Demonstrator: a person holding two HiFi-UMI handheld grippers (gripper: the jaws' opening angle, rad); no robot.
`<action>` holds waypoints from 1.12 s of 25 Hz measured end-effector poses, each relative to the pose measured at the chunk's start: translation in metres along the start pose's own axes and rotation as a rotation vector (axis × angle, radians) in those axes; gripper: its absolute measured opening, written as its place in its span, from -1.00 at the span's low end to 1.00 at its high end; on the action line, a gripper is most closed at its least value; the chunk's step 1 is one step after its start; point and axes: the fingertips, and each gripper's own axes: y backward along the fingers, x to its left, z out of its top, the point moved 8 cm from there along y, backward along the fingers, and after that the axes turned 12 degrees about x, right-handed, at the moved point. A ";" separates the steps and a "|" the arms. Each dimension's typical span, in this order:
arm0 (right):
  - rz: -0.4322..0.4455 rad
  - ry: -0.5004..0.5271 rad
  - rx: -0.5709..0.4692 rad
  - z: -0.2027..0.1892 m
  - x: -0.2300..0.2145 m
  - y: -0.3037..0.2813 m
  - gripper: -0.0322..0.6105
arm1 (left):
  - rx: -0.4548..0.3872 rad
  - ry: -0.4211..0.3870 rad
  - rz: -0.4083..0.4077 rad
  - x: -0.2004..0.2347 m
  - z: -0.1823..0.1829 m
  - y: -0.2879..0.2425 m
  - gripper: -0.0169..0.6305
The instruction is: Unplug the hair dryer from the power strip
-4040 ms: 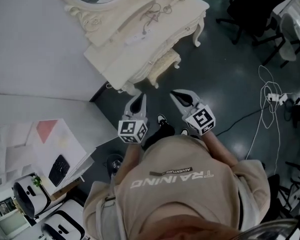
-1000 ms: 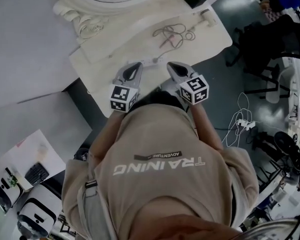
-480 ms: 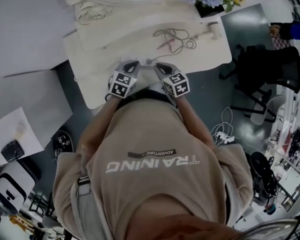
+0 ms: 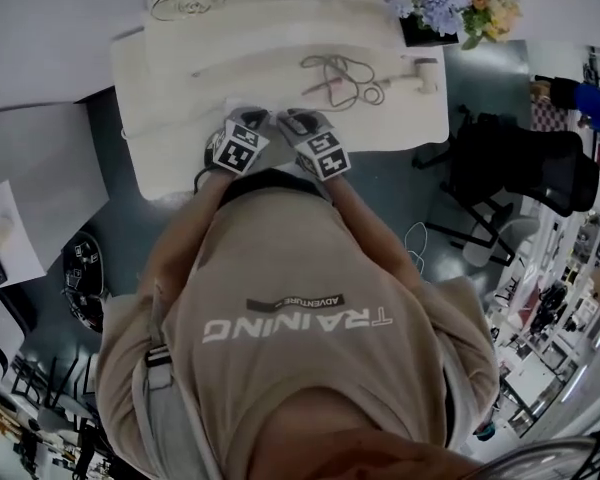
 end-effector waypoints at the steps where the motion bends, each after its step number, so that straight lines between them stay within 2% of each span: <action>1: 0.004 0.014 0.021 0.000 0.001 -0.003 -0.50 | 0.005 -0.007 0.006 -0.001 0.001 0.000 -0.94; 7: 0.005 0.019 0.042 0.003 -0.002 -0.004 -0.56 | 0.023 -0.037 0.017 -0.004 0.001 0.000 -0.94; 11: 0.009 0.021 0.039 0.004 -0.002 -0.006 -0.58 | -0.015 -0.003 0.009 0.000 -0.002 0.001 -0.94; 14: -0.001 0.021 0.031 0.005 -0.001 -0.004 -0.58 | -0.009 -0.036 0.013 -0.001 -0.001 0.001 -0.94; 20: -0.033 0.030 0.011 0.010 -0.001 0.012 -0.58 | -0.008 -0.053 -0.001 0.000 0.001 -0.003 -0.94; 25: -0.018 0.018 -0.071 0.020 0.008 0.047 -0.60 | -0.019 -0.029 -0.011 0.002 -0.001 0.006 -0.94; 28: 0.001 0.005 -0.169 0.028 0.012 0.073 -0.60 | -0.113 -0.023 -0.011 0.000 0.005 0.024 -0.94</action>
